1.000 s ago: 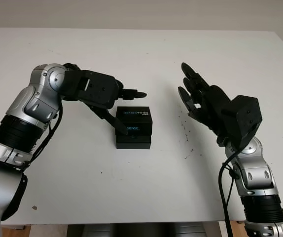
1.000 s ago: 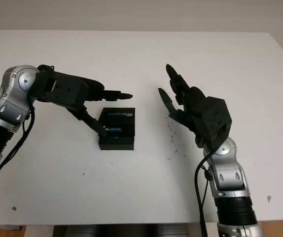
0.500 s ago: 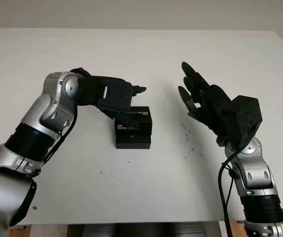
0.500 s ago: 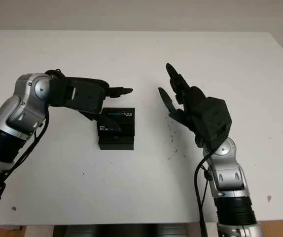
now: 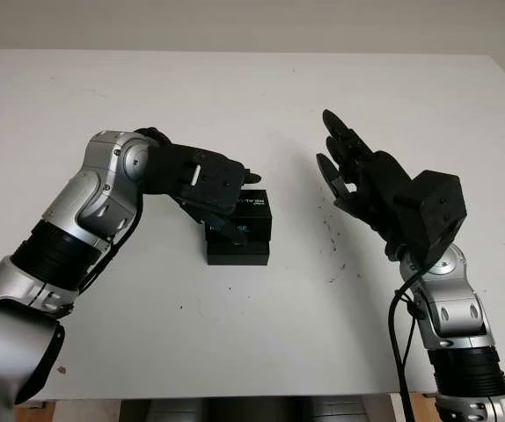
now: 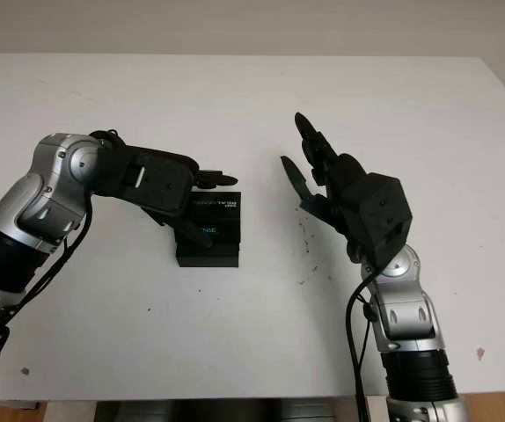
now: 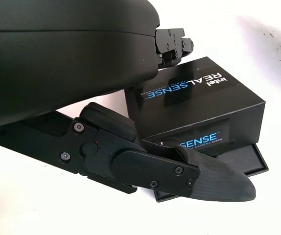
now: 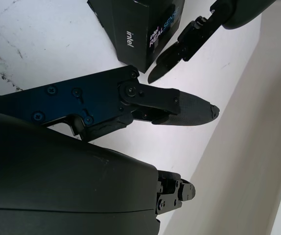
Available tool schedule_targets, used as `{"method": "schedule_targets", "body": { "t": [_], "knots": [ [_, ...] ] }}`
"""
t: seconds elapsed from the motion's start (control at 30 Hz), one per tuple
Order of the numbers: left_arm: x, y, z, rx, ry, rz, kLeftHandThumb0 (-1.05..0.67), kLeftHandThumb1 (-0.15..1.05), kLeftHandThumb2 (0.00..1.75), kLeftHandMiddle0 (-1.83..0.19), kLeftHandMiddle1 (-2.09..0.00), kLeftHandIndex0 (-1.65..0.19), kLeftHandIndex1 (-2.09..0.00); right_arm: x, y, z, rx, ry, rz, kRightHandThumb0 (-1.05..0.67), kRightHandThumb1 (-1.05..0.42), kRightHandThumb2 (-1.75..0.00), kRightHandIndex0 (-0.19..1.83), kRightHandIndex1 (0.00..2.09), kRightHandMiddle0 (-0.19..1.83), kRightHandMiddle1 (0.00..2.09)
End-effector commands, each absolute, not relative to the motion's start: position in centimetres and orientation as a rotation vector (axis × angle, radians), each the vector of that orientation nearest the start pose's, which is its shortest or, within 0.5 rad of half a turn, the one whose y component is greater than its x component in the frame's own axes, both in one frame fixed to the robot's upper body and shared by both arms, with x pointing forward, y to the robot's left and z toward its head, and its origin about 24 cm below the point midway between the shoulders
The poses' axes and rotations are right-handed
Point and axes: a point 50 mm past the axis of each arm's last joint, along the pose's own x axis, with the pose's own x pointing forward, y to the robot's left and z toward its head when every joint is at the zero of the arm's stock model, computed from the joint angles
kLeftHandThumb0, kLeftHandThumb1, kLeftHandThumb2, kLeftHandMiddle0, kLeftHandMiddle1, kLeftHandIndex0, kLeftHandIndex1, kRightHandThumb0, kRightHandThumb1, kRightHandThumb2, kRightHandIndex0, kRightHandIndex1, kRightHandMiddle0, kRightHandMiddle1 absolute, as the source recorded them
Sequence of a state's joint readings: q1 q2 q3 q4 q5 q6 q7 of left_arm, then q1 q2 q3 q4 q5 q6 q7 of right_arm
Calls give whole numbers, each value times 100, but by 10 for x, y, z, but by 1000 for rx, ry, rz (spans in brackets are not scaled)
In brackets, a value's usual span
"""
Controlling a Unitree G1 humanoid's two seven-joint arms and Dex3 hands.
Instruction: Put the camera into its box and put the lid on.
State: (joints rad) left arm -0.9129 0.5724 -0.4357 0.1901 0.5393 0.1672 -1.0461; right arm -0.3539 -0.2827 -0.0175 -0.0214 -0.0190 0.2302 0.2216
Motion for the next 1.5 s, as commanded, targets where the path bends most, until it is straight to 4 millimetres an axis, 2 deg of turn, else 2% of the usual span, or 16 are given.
{"method": "schedule_targets", "body": {
  "t": [0.0, 0.07, 0.13, 0.2, 0.27, 0.37, 0.4, 0.5, 0.63, 0.67, 0.73, 0.9, 1.0, 1.17, 1.37, 1.47],
  "knots": [
    [349, 119, 211, 1462, 114, -899, -105, 105, 18, 19, -101, 14, -55, 313, -173, 133, -313, -132, 212, -66, -105, -55, 1, 6, 1, 5],
    [348, 119, 212, 1465, 133, -894, -105, 105, 15, 19, -132, 18, -87, 313, -173, 133, -316, -137, 215, -66, -105, -55, 1, 6, 2, 6],
    [346, 118, 212, 1465, 156, -890, -105, 105, 10, 19, -127, 19, -96, 313, -173, 133, -319, -138, 214, -65, -105, -55, 2, 6, 2, 6],
    [344, 118, 212, 1465, 165, -891, -105, 104, 7, 19, -106, 19, -90, 313, -173, 134, -314, -140, 215, -66, -105, -55, 2, 6, 2, 6],
    [343, 118, 212, 1460, 169, -893, -105, 104, 6, 19, -78, 19, -65, 313, -173, 134, -314, -140, 216, -66, -105, -55, 1, 6, 1, 5],
    [341, 117, 212, 1458, 150, -894, -105, 103, 5, 19, -87, 19, -64, 313, -173, 134, -310, -136, 216, -66, -105, -55, 1, 5, 1, 5],
    [341, 117, 211, 1460, 117, -898, -104, 103, 5, 19, -97, 17, -69, 313, -173, 134, -310, -138, 215, -66, -105, -55, 1, 5, 1, 5],
    [341, 117, 208, 1471, 60, -881, -101, 103, 5, 18, -161, 19, -114, 313, -173, 133, -311, -142, 218, -66, -105, -55, 1, 5, 1, 5],
    [340, 117, 203, 1495, 12, -831, -89, 100, 5, -6, -204, 13, -96, 313, -174, 133, -313, -145, 217, -66, -105, -54, 2, 6, 2, 6],
    [340, 117, 202, 1493, 5, -818, -87, 100, 5, 3, -207, 15, -92, 313, -174, 133, -318, -146, 213, -66, -105, -54, 2, 6, 2, 6],
    [338, 117, 199, 1489, -8, -804, -83, 99, 5, 14, -189, 18, -92, 312, -174, 133, -316, -145, 212, -65, -105, -54, 3, 6, 2, 6],
    [337, 118, 194, 1493, -56, -802, -76, 99, 6, 17, -204, 19, -114, 312, -174, 133, -312, -137, 210, -67, -105, -54, 2, 5, 2, 5],
    [337, 120, 195, 1491, -66, -795, -74, 102, 6, 19, -181, 19, -118, 312, -174, 132, -314, -142, 212, -66, -105, -54, 2, 5, 2, 5],
    [335, 121, 196, 1462, -65, -785, -69, 102, 5, 16, -188, 19, -107, 313, -174, 132, -310, -142, 211, -65, -105, -54, 2, 6, 2, 6],
    [332, 122, 194, 1450, -103, -772, -63, 101, 5, 18, -185, 19, -125, 312, -175, 131, -311, -141, 213, -65, -105, -55, 2, 5, 1, 5],
    [330, 123, 189, 1427, -149, -720, -56, 102, 6, 4, -192, 5, -141, 312, -174, 132, -312, -144, 210, -65, -105, -55, 2, 6, 2, 5]
  ]
}}
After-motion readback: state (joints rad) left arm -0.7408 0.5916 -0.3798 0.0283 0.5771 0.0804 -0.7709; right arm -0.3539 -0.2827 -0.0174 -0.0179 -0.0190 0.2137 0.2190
